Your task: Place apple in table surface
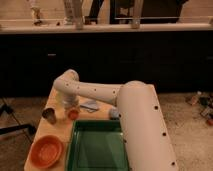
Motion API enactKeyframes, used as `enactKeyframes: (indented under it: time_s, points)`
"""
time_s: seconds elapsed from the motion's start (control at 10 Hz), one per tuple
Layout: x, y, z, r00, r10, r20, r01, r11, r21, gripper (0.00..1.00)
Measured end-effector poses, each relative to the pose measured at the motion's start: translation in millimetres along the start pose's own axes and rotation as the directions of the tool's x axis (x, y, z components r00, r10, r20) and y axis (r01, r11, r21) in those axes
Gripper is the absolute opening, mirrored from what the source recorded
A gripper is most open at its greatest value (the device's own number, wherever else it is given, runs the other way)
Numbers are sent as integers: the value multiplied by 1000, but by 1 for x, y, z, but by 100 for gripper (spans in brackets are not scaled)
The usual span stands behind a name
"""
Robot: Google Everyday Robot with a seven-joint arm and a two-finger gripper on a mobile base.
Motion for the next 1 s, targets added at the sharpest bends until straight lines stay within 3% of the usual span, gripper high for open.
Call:
enactKeyframes:
  time_s: [0.7, 0.8, 1.0]
  points:
    - [0, 0, 0, 1000, 0, -1, 0, 1000, 2, 72]
    - [0, 0, 0, 1000, 1, -1, -1, 1000, 2, 79]
    - [0, 0, 2, 1000, 1, 1, -1, 1000, 2, 80]
